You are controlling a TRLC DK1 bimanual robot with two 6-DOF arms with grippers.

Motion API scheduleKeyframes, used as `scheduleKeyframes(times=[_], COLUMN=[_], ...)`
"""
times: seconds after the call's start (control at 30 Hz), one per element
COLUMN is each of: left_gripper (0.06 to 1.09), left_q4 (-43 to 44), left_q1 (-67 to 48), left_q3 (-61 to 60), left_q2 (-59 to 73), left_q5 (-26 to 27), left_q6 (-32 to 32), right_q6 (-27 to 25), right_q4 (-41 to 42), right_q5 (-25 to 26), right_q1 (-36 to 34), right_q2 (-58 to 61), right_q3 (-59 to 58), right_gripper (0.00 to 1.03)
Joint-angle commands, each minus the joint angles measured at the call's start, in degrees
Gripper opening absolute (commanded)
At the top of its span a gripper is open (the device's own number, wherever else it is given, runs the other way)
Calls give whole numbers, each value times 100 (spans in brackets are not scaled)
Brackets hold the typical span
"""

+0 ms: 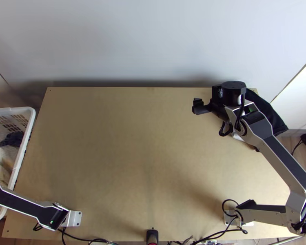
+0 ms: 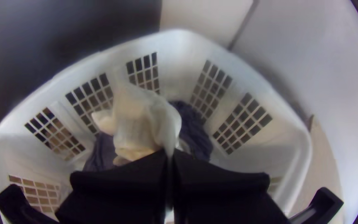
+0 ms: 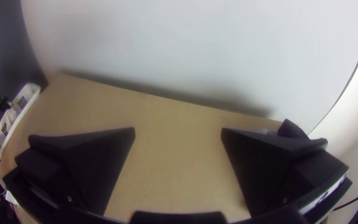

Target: Fold the t-shirt

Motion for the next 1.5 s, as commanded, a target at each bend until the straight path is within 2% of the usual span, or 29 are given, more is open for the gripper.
scheduleKeyframes(times=[0.0, 0.17, 0.37, 0.47, 0.57, 0.73, 1.03, 1.3, 1.47], left_gripper=[10, 10, 10, 10, 10, 10, 10, 10, 10], left_q4=[-125, -125, 165, 147, 121, 147, 270, 455, 657], left_q1=[-361, -598, -704, -800, -985, -1521, -3332, -5415, -6821], left_q3=[31, 5, 5, -39, -312, -839, -1586, -2272, -2570], left_q2=[-1220, -1818, -2459, -2688, -3013, -3628, -4701, -5413, -5597], left_q5=[191, 209, 332, 569, 780, 807, 754, 394, -81], left_q6=[-93, -224, -699, -717, -717, -813, -1235, -1490, -1569], right_q6=[28, 19, 19, 19, 19, 28, 28, 89, 142], right_q4=[26, 26, 44, 53, 61, 88, 202, 272, 378], right_q5=[3, 38, 117, 117, 126, 161, 205, 205, 196], right_q1=[5, -4, -12, -12, -56, -83, -241, -399, -593], right_q2=[-27, -176, -387, -457, -519, -633, -993, -1371, -1697], right_q3=[-79, -193, -448, -518, -553, -720, -1124, -1661, -2109], right_gripper=[96, 96, 96, 96, 96, 96, 96, 96, 96])
